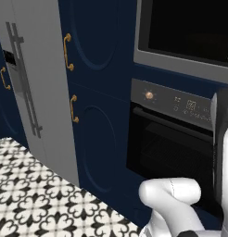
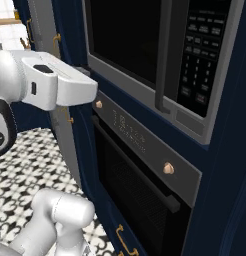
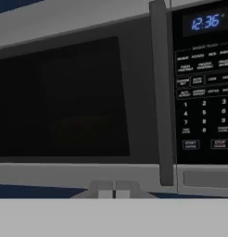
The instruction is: Pick the eggplant from the sink and place it in the bowl. Then pick the bowl and place it in the microwave. Then close the microwave door and press the start button.
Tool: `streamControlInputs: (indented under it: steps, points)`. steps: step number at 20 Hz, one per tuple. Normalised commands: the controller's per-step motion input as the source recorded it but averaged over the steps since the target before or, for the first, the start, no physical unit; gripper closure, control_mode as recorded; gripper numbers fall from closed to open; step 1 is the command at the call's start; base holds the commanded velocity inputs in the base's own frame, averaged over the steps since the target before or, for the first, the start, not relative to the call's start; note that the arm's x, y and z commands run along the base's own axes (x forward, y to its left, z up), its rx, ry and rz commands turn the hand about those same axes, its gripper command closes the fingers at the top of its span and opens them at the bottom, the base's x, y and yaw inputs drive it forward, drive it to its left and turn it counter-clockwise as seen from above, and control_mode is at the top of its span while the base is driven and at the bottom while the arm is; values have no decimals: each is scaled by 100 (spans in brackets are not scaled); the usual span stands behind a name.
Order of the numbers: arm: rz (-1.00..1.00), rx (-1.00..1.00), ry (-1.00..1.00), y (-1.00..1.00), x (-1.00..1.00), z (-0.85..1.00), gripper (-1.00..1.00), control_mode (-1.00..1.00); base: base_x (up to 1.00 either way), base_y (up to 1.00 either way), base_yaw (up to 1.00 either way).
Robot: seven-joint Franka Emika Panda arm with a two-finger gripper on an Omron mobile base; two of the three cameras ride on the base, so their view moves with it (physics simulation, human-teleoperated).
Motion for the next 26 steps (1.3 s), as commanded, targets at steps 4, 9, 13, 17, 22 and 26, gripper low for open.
streamControlInputs:
  steps: [4,9,13,17,22,26]
  points:
    - [0,-6,1,4,-30,-3,100,-100,0,0,0]
    - [-11,-4,-5,-6,-16,0,100,-100,0,0,0]
    - [-13,-1,0,-11,1,-1,100,-100,0,0,0]
    - [-7,-2,0,-3,27,-4,100,-100,0,0,0]
    - [-6,0,0,-29,19,0,100,-100,0,0,0]
    - [-6,0,0,-44,11,0,100,-100,0,0,0]
